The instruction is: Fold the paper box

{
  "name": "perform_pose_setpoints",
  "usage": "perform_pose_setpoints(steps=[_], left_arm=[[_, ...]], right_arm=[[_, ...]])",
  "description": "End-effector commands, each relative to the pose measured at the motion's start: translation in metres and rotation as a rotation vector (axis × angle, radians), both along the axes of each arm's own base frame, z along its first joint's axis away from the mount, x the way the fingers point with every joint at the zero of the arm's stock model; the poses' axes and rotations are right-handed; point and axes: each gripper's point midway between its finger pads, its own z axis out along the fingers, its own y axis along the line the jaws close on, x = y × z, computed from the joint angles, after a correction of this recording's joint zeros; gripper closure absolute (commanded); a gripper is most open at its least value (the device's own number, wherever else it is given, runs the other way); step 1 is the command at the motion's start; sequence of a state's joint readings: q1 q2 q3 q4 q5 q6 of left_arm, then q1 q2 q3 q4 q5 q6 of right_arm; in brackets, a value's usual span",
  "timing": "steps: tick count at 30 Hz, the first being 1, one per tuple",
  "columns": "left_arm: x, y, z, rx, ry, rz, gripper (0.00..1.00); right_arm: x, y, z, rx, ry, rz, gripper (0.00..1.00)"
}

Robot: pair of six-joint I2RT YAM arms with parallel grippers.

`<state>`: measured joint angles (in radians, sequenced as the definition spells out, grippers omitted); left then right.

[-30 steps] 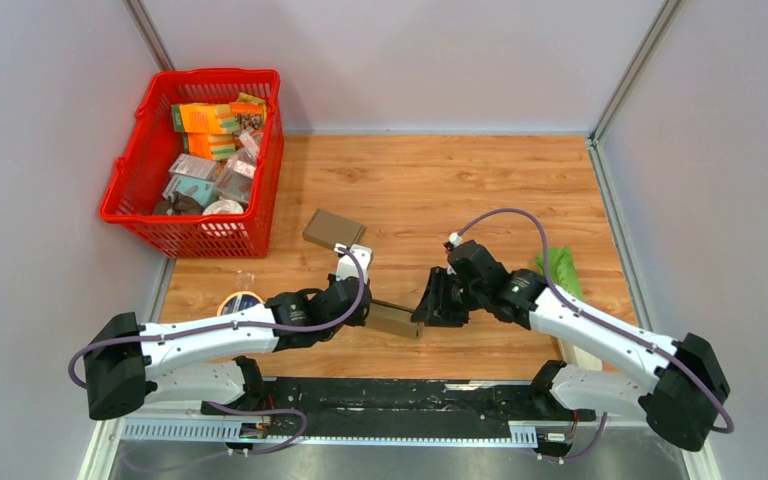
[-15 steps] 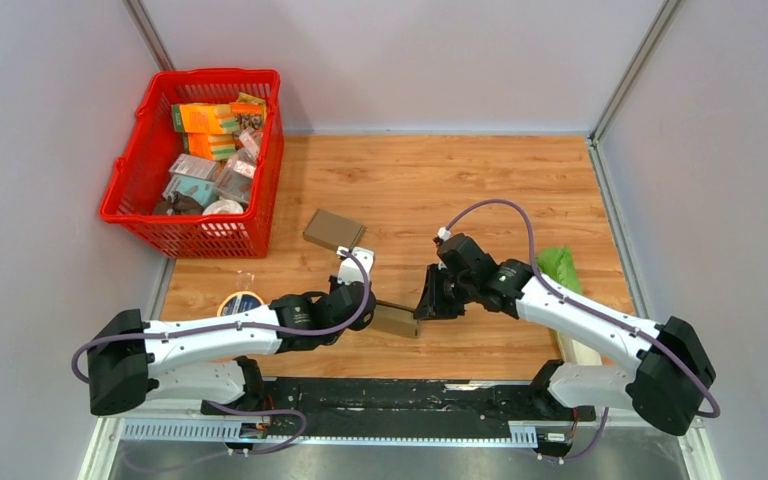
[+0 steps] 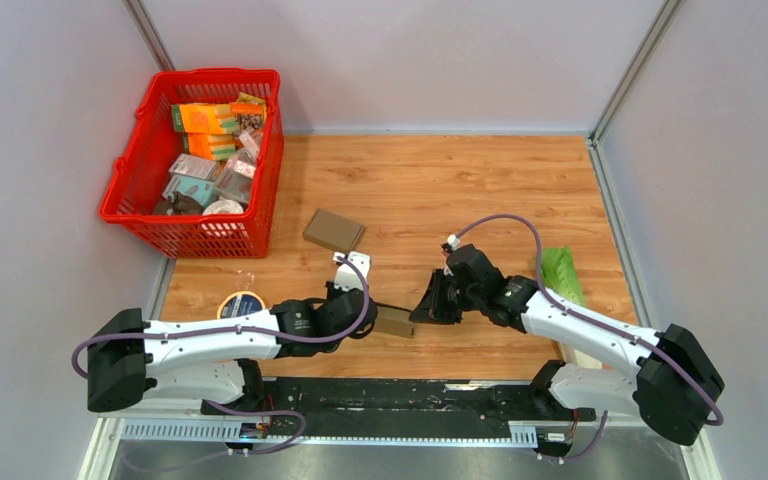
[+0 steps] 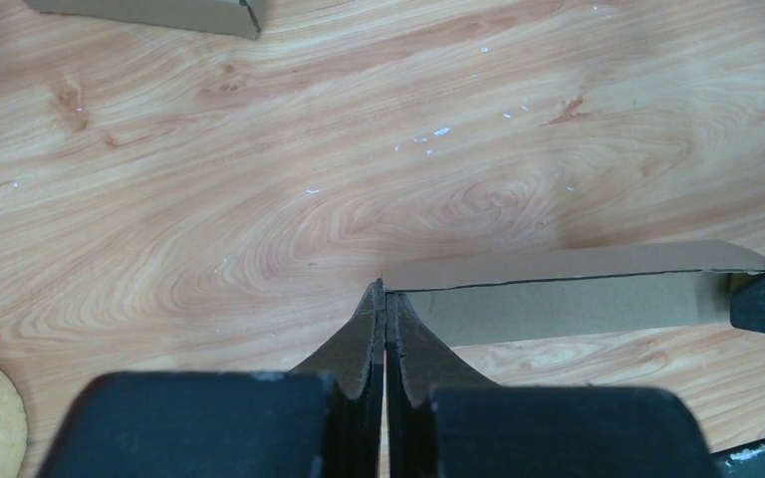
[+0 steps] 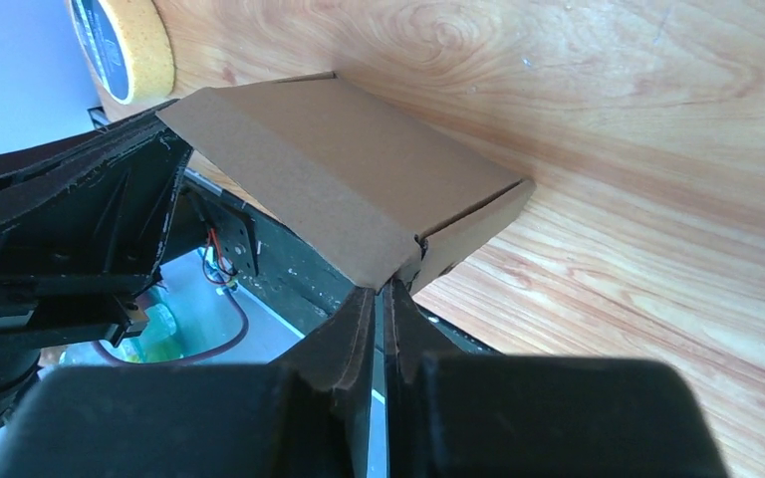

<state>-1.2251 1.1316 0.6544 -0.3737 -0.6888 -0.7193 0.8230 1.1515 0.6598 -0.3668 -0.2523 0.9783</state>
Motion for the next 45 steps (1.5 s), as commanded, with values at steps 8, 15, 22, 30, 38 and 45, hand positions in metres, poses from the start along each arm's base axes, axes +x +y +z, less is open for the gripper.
perform_pose_setpoints(steps=[8, 15, 22, 30, 38, 45], left_arm=[[-0.016, 0.001, -0.005, -0.044, 0.025, -0.008, 1.0], [-0.017, 0.006, -0.008, -0.034, 0.027, 0.011, 1.0], [-0.016, 0.007, -0.008, -0.029, 0.018, 0.039, 1.0], [-0.016, 0.011, -0.006, -0.006, 0.018, 0.081, 1.0], [-0.017, 0.01, -0.005, -0.013, 0.016, 0.104, 1.0], [-0.017, 0.008, -0.004, -0.007, 0.02, 0.118, 1.0]], right_arm=[[0.009, 0.014, 0.03, 0.225, -0.053, 0.034, 0.79], [0.013, -0.009, 0.031, 0.093, -0.026, 0.024, 0.57], [0.0, -0.012, 0.046, 0.192, 0.142, -0.144, 0.19], [0.008, 0.002, 0.045, 0.366, 0.447, -0.378, 0.0], [0.014, 0.013, 0.029, 0.426, 0.562, -0.435, 0.12], [0.023, 0.019, 0.019, 0.452, 0.583, -0.459, 0.29]])
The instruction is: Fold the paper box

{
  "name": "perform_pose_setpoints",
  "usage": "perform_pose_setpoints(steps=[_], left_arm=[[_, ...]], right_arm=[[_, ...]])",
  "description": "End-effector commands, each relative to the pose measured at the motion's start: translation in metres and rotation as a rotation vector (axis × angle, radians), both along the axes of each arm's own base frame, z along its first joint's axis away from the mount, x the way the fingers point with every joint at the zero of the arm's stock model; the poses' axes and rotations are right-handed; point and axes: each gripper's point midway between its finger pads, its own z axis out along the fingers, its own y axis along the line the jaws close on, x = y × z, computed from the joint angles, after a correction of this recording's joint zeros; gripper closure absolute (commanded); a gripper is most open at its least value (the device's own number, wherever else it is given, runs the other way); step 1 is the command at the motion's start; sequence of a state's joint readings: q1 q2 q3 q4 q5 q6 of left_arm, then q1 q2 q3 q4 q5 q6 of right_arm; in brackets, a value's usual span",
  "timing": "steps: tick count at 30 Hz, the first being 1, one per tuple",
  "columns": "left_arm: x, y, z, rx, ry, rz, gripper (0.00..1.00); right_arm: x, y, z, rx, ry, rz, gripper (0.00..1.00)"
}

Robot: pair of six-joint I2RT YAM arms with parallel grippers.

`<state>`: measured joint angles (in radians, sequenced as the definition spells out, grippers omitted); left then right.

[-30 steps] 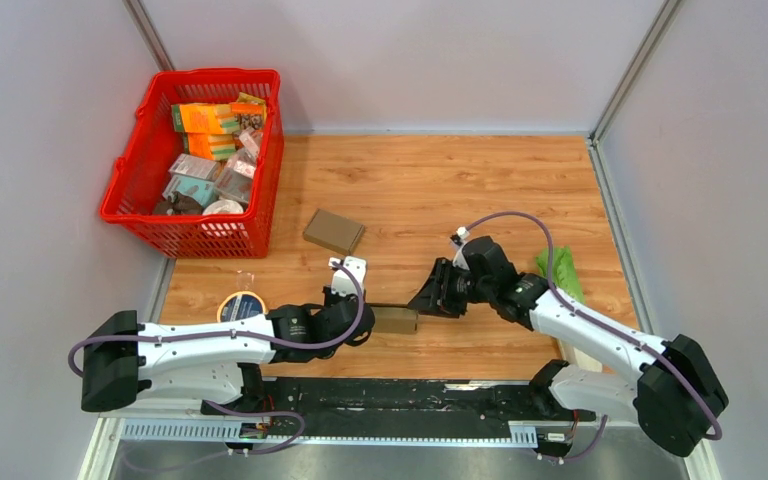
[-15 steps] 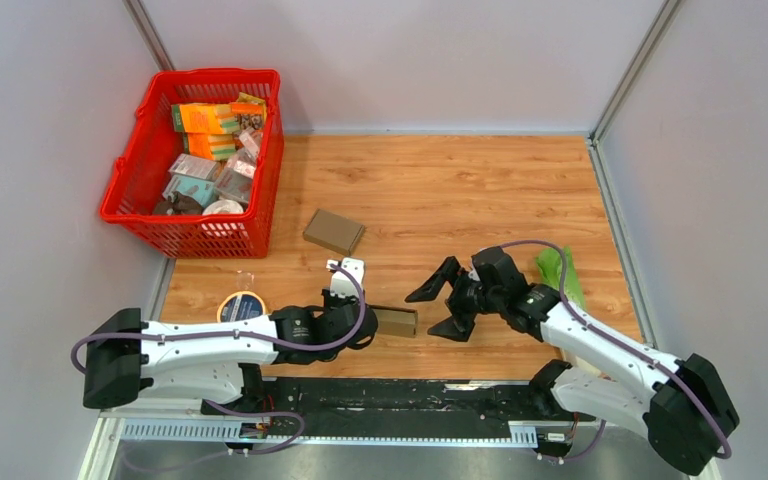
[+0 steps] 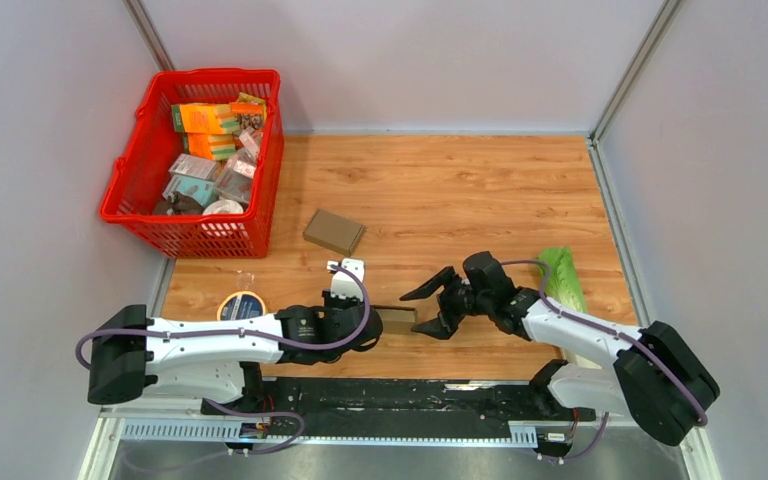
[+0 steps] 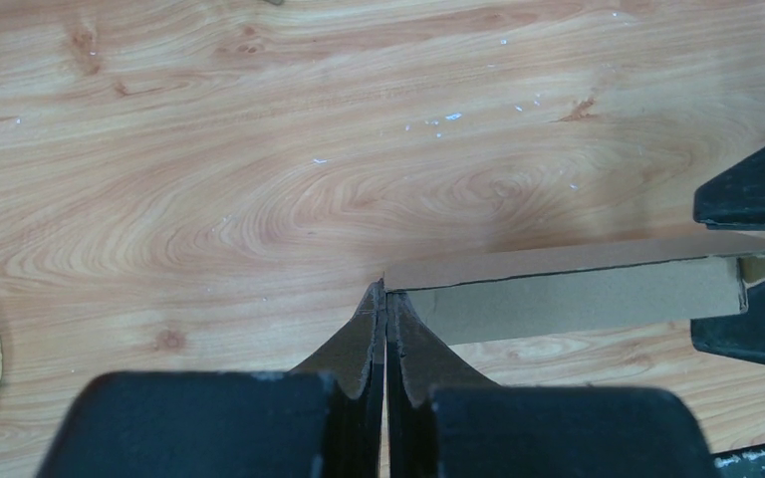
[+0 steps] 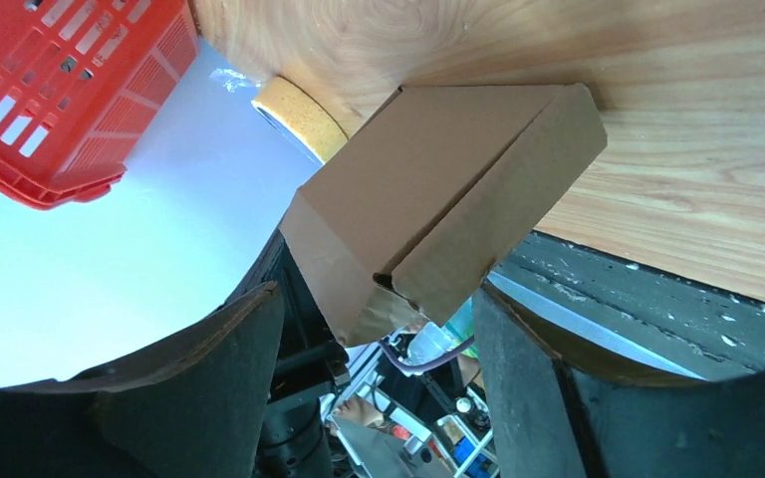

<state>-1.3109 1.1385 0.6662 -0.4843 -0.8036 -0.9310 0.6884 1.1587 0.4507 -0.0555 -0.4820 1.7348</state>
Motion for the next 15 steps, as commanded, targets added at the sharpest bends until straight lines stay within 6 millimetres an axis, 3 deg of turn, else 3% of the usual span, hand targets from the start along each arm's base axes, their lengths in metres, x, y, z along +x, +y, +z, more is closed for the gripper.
perform_pose_setpoints(steps=[1, 11, 15], left_arm=[[-0.005, 0.001, -0.003, 0.03, 0.029, 0.01, 1.0], [-0.009, -0.004, -0.004, 0.052, 0.024, 0.003, 1.0], [-0.009, -0.003, -0.005, 0.053, 0.026, 0.005, 1.0]], right_arm=[[0.012, 0.011, 0.011, 0.078, -0.011, -0.026, 0.32], [0.011, 0.01, -0.014, 0.059, -0.03, -0.007, 0.54], [0.002, 0.005, -0.031, 0.044, -0.004, 0.002, 0.55]])
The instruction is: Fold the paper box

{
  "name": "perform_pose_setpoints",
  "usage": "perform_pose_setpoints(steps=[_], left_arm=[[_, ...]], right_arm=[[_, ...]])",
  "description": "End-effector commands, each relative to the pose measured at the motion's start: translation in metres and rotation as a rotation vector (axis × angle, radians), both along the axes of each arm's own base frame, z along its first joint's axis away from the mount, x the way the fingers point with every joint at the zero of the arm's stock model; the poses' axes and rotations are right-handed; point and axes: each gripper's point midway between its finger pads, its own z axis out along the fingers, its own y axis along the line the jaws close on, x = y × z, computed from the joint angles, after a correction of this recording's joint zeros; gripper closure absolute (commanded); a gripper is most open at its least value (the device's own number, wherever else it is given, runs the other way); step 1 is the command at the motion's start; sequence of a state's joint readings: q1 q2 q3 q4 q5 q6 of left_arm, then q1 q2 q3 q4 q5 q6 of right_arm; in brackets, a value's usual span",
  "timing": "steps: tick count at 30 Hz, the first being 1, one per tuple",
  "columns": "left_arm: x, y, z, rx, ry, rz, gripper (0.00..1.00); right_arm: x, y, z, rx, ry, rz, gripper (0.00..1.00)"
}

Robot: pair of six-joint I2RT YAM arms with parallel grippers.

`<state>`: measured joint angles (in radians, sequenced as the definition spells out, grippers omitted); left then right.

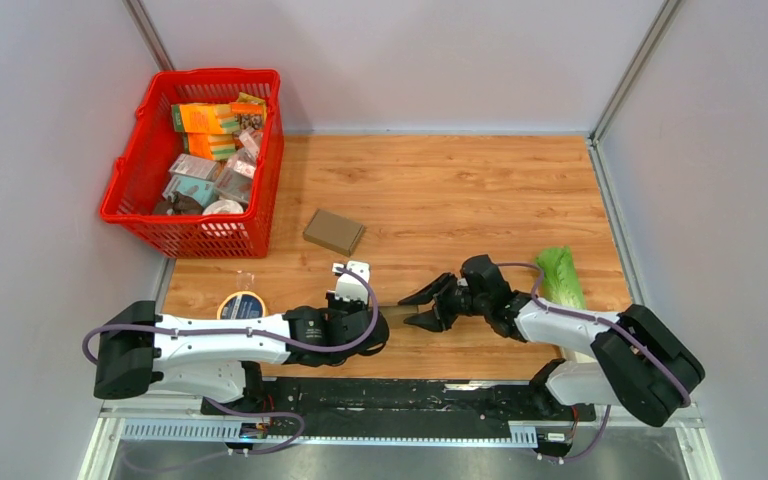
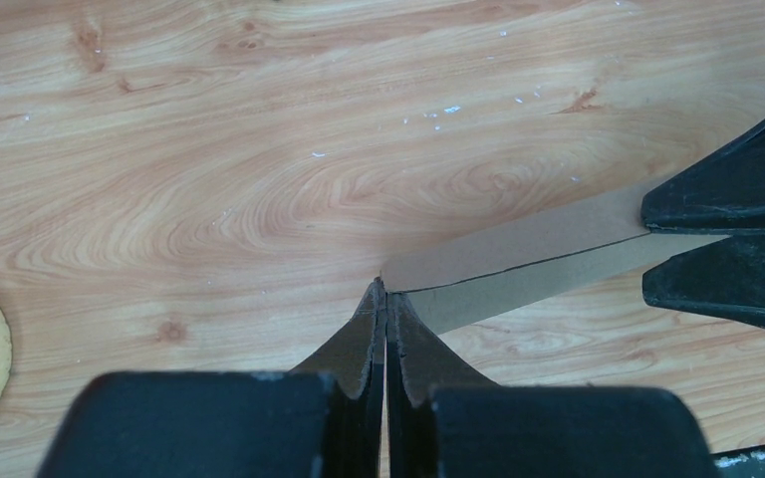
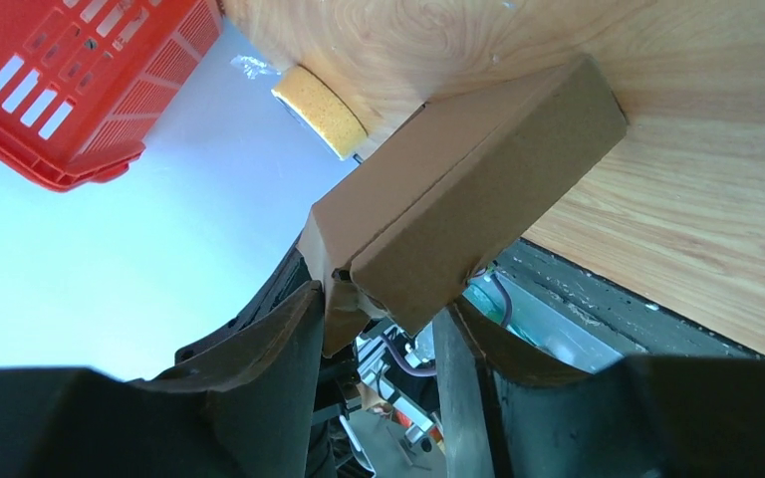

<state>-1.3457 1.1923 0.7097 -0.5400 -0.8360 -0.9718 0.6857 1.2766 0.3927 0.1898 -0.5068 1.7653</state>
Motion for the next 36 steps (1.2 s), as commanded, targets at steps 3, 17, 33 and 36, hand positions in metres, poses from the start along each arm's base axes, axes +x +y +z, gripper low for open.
perform_pose_setpoints(steps=[3, 17, 33, 36], left_arm=[[-0.006, 0.001, -0.005, 0.016, 0.029, 0.0, 1.0], [-0.006, 0.0, -0.005, 0.024, 0.024, -0.009, 1.0], [-0.005, 0.001, -0.005, 0.035, 0.024, -0.012, 1.0], [-0.005, 0.0, -0.005, 0.036, 0.021, -0.01, 1.0]], right_arm=[[-0.009, -0.006, -0.024, -0.014, 0.008, 0.012, 0.58], [-0.01, -0.039, 0.001, -0.42, -0.485, 0.5, 0.12], [0.0, -0.049, 0.014, -0.806, -0.968, 0.776, 0.59], [0.003, -0.043, 0.018, -0.802, -0.976, 0.776, 0.58]])
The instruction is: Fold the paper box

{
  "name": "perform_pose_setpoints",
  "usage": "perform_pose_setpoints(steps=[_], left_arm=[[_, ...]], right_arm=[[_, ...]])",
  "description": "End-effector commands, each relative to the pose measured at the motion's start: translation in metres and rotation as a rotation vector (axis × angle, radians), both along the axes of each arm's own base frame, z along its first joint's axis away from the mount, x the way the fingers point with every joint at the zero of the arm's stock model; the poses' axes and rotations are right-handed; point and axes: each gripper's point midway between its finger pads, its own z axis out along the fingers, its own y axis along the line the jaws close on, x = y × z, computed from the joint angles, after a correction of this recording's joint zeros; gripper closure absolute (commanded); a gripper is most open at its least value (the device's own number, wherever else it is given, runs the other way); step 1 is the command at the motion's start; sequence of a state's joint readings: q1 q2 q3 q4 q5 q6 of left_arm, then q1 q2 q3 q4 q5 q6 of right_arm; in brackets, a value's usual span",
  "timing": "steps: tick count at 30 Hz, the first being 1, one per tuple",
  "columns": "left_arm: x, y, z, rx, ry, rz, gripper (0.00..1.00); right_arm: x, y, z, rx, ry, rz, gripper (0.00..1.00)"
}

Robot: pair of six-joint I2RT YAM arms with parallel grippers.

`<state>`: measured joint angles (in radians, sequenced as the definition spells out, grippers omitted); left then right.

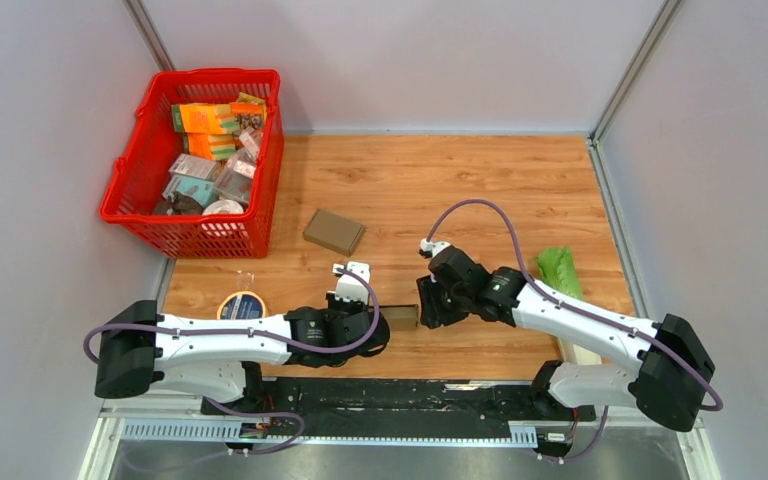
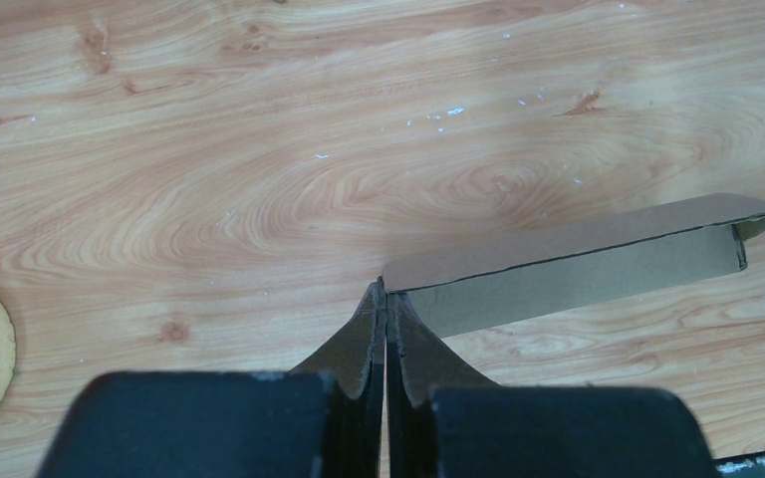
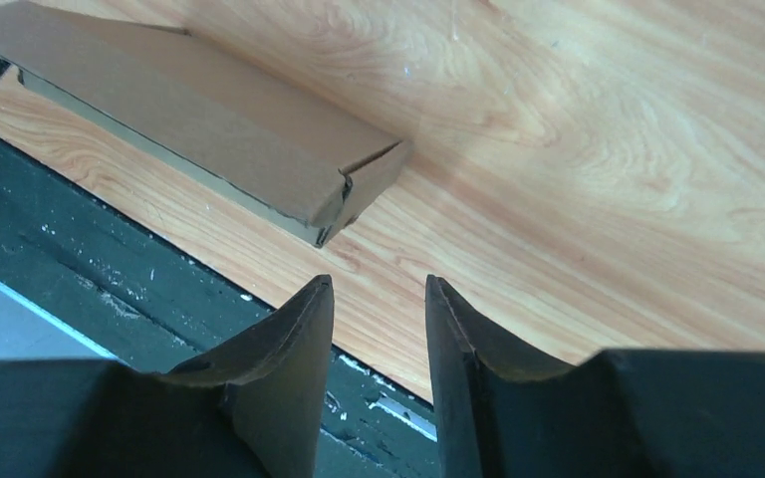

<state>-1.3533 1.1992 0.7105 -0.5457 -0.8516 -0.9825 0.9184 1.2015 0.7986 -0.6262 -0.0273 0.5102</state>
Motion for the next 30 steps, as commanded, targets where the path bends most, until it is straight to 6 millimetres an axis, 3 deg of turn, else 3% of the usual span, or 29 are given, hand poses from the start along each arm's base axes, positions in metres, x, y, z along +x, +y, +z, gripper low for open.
perform_pose_setpoints(steps=[1, 10, 17, 30], left_arm=[[-0.005, -0.002, -0.003, 0.026, 0.028, -0.019, 1.0], [-0.005, 0.001, -0.004, 0.04, 0.03, -0.015, 1.0], [-0.004, 0.001, -0.002, 0.043, 0.026, -0.017, 1.0], [-0.004, 0.002, -0.001, 0.044, 0.023, -0.019, 1.0]], right_arm=[[0.024, 0.016, 0.029, 0.03, -0.127, 0.017, 0.6], [0.021, 0.039, 0.053, 0.143, -0.121, 0.061, 0.61], [0.028, 0.04, 0.038, 0.089, -0.109, 0.045, 0.68], [0.031, 0.045, 0.033, 0.095, -0.095, 0.017, 0.81]])
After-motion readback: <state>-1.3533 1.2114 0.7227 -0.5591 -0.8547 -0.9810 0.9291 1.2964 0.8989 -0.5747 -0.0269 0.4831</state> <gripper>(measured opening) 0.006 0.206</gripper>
